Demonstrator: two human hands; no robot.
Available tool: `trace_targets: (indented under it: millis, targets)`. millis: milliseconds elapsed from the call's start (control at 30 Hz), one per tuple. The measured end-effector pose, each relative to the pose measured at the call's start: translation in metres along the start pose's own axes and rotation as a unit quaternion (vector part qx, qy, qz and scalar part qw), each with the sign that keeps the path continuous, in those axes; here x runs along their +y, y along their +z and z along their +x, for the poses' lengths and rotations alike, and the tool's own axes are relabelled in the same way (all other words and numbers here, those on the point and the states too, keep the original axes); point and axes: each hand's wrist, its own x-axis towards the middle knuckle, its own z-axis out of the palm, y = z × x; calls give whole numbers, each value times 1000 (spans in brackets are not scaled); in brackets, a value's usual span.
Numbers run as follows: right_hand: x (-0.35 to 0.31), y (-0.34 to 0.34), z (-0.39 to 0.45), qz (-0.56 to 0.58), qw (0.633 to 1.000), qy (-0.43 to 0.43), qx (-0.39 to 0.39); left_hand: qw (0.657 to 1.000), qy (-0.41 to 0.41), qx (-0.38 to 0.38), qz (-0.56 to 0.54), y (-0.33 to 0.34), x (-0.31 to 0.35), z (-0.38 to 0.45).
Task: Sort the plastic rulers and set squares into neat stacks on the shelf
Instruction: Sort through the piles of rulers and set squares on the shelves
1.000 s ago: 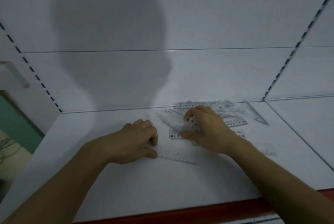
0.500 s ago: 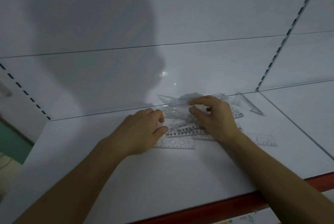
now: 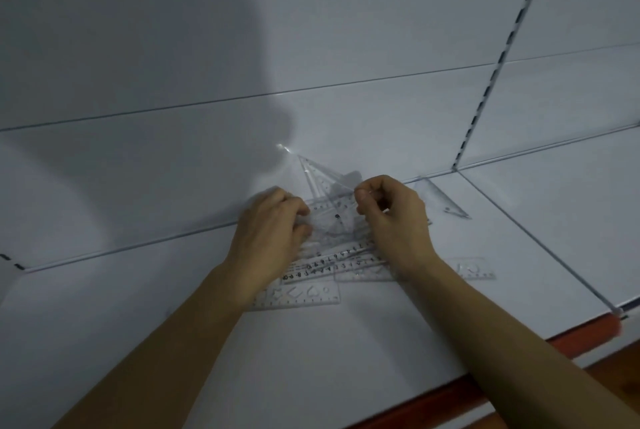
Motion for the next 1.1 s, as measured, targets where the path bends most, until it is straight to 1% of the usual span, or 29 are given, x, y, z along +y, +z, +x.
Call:
trace_targets:
  millis: [100, 167, 267, 333, 433, 533, 633, 700, 767, 833, 867, 967, 1000, 1100]
  targets:
    - [-1, 0, -1, 7, 1000, 3, 6, 1000, 6, 10, -8, 1, -3, 2]
    - [-1, -1, -2, 17, 1000, 7, 8, 1000, 25, 0, -11, 3, -7, 2]
    - [-4, -3, -2, 51, 998, 22, 2, 997, 50, -53, -13, 1, -12, 7]
    - [-8, -7, -2, 82, 996, 41, -7, 996, 54, -69, 10, -1, -12, 11]
    - [-15, -19, 1, 143, 987, 67, -18, 996, 54, -57, 39, -3, -7, 15]
    - [-17, -37, 2, 171, 982, 79, -36, 993, 40, -70, 83, 0, -1, 15]
    - [-14, -58, 1, 186, 978, 83, -51, 991, 16, -45, 128, 6, 3, 14]
    - [-13, -74, 3, 191, 976, 84, -53, 991, 3, 14, 134, 8, 12, 13]
    - [-12, -90, 4, 197, 976, 78, -51, 989, -34, 91, 112, 4, 32, 12]
    - [-9, -110, 6, 197, 977, 69, -48, 985, -78, 138, 66, 1, 63, 16]
    - [-8, -116, 5, 198, 977, 70, -47, 984, -95, 144, 35, -2, 77, 18]
    - [8, -162, 5, 215, 973, 74, -27, 980, -112, 139, -84, 11, 139, 31]
    - [16, -180, 5, 215, 974, 77, -18, 979, -106, 135, -107, 19, 160, 35]
    - [43, -240, 4, 211, 974, 88, 13, 983, -63, 121, -124, 50, 216, 51]
